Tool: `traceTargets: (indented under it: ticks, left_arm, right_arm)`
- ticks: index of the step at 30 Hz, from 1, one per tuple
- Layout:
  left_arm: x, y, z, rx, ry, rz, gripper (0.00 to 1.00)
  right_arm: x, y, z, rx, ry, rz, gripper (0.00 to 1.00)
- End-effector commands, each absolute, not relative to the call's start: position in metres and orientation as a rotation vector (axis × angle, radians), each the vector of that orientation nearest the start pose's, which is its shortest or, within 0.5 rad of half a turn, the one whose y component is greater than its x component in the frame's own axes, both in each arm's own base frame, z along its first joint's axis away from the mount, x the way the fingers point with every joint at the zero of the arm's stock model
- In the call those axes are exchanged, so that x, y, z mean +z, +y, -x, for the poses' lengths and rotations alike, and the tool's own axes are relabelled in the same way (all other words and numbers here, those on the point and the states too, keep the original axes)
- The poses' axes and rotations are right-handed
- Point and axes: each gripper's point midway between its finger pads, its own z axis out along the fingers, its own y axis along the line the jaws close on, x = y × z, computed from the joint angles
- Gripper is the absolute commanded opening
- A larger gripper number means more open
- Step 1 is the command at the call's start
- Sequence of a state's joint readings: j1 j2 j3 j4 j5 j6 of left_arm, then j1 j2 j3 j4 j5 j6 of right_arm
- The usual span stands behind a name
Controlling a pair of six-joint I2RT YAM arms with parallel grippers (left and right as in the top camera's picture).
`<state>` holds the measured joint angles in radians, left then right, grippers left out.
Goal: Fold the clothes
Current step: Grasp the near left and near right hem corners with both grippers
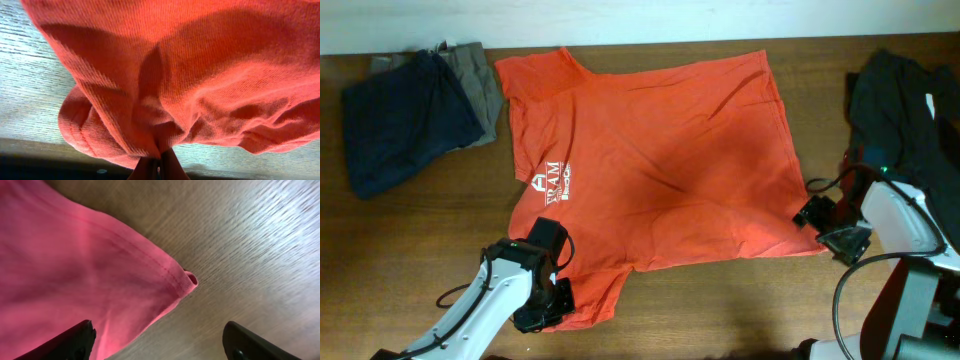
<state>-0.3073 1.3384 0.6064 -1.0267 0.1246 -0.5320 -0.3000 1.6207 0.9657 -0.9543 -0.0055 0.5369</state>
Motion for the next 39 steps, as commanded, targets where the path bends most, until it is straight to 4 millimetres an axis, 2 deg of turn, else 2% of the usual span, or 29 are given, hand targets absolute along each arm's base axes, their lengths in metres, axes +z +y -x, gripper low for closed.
traceTargets:
  ticks: [1,4,6,15,19,24,27,31,33,39]
  left_arm:
    - [0.010,-0.064,-0.121,-0.081,3.351,0.387,0.01]
    - [0.010,-0.064,-0.121,-0.081,3.351,0.387,0.01]
    - [0.010,-0.064,-0.121,-0.082,3.350,0.387,0.01]
    - [0.010,-0.064,-0.121,-0.082,3.349,0.386,0.01]
    - [0.010,-0.064,-0.121,-0.082,3.349,0.386,0.01]
    - [0.010,-0.064,-0.121,-0.082,3.349,0.386,0.01]
    - [0.010,-0.064,-0.121,-0.082,3.349,0.386,0.01]
    - [0.010,-0.064,-0.121,-0.082,3.349,0.386,0.01]
    - [0.010,-0.064,-0.121,-0.082,3.349,0.386,0.01]
    - [0.011,-0.069,-0.119,-0.134,3.363,0.394,0.01]
  right_arm:
    - [0.020,-0.070,-0.234,0.009,2.870,-1.422,0.86]
    - [0.010,-0.068,-0.228,0.006,2.862,-1.442,0.85]
    - [0.006,-0.069,-0.230,0.012,2.843,-1.443,0.81]
    - [-0.003,-0.073,-0.241,0.022,2.780,-1.410,0.72]
    - [-0.008,-0.076,-0.238,-0.011,2.773,-1.408,0.64]
    - [-0.008,-0.080,-0.236,-0.052,2.770,-1.406,0.43]
    - [-0.008,-0.081,-0.237,-0.052,2.769,-1.406,0.25]
    - [-0.008,-0.081,-0.236,-0.052,2.769,-1.406,0.08]
    - [-0.008,-0.081,-0.237,-0.052,2.769,-1.406,0.04]
    - [-0.008,-0.080,-0.235,-0.053,2.776,-1.410,0.04]
